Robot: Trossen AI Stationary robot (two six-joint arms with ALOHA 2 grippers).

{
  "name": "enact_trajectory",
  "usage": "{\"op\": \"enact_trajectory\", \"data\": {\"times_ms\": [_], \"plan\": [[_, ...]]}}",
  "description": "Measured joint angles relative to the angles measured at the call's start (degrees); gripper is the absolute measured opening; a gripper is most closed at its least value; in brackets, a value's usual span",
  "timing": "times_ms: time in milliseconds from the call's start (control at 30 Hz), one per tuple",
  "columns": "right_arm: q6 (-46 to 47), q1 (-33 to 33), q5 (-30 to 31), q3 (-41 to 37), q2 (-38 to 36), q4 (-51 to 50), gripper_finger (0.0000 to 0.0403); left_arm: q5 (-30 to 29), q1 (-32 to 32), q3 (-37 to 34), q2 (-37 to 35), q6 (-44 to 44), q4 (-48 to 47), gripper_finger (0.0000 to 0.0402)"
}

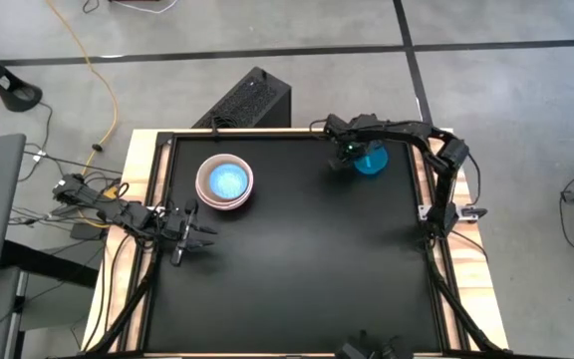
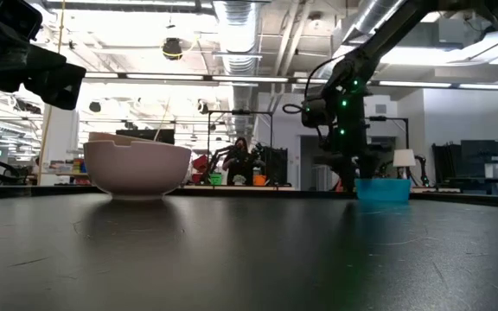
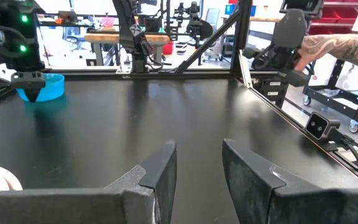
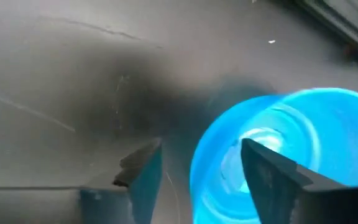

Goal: Nest bowls inside each other
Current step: Stack the blue bowl on top of the blue bowl

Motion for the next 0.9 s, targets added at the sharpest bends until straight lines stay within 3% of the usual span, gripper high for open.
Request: {"op": "enact_trajectory", "data": {"times_ms": [100, 233, 300, 467, 600, 733, 900], "plan": [[-0.42, 0.39, -1.52, -0.02, 0.94, -0.44, 0.0169, 0.02, -0.01, 0.00, -0.01, 0.00, 0.00, 0.0118], [-0.47, 1.36, -1.96, 0.04, 0.50, -0.37, 0.0047, 0.00, 0.00, 0.00, -0.01, 0.00, 0.01, 0.0118], [-1.20, 2.98, -2.10, 0.49, -0.30, -0.86, 0.0016, 0.00, -0.01, 0.00, 0.00, -0.01, 0.01, 0.0118], [-1.22, 10.68, -2.12, 7.71, -0.81, -3.91, 0.0010, 0.00, -0.02, 0.00, 0.00, -0.01, 0.00, 0.0118], [-4.78, 19.55, -2.07, 16.15, -0.81, 0.81, 0.0005, 0.00, -0.01, 0.00, -0.01, 0.00, 0.01, 0.0118], [-15.88, 27.88, -2.10, 21.73, -0.81, 14.77, 0.0004, 0.01, -0.01, 0.00, -0.01, 0.00, 0.00, 0.0118], [-27.83, 34.49, -5.61, 22.60, 0.41, 37.76, 0.0003, 0.01, -0.01, 0.00, -0.01, -0.01, 0.01, 0.0118]]}}
